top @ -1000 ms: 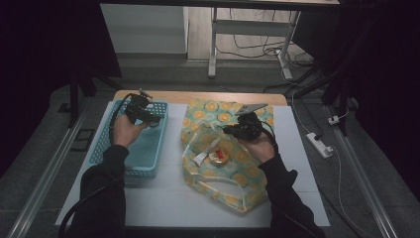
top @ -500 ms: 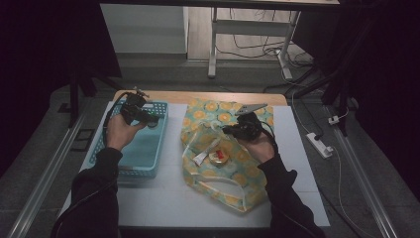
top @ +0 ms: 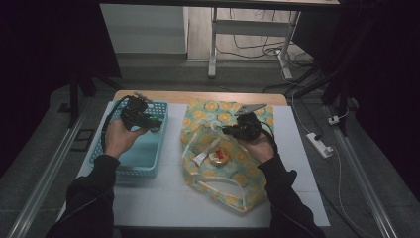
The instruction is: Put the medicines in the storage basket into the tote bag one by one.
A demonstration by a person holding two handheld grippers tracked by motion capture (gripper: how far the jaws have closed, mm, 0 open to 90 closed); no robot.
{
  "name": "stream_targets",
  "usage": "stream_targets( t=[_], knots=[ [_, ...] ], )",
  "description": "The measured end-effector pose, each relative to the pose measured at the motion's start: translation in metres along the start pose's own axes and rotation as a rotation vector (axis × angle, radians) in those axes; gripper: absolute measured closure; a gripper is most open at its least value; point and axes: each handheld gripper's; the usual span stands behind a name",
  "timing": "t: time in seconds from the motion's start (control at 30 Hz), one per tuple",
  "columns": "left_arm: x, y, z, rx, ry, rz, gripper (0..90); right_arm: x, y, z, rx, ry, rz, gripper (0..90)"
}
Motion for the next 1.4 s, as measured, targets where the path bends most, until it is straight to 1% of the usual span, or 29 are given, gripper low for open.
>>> stream_targets(
  t=[0.07,0.23,0.47,0.93,1.1,1.27,1.4],
  knots=[
    [-0.004,0.0,-0.002,-0.008,-0.009,0.004,52.1,0.0,0.0,0.0,0.0,0.0,0.001,89.4],
    [-0.016,0.002,-0.006,-0.021,-0.033,0.033,52.1,0.0,0.0,0.0,0.0,-0.001,0.001,89.4],
    [-0.037,0.005,-0.005,-0.02,-0.067,0.089,52.1,0.0,0.0,-0.001,-0.001,-0.003,0.0,89.4],
    [-0.078,0.015,0.005,-0.02,-0.139,0.194,52.0,0.001,0.001,-0.001,-0.003,-0.004,-0.001,89.4],
    [-0.091,0.016,0.012,-0.019,-0.156,0.22,52.1,0.001,0.001,-0.001,-0.003,-0.005,0.0,89.4],
    [-0.1,0.02,0.019,-0.026,-0.177,0.241,52.1,0.0,0.001,-0.002,-0.003,-0.009,-0.001,89.5],
    [-0.111,0.023,0.028,-0.025,-0.196,0.26,52.1,0.0,0.001,-0.002,-0.002,-0.011,0.002,89.4]
  ],
)
Point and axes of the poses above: each handheld gripper's, and its own axes: z roughly forward along the jaws, y roughly out of its top, x roughly to its left, and after that the axes turned 1 degree about -z, right-handed
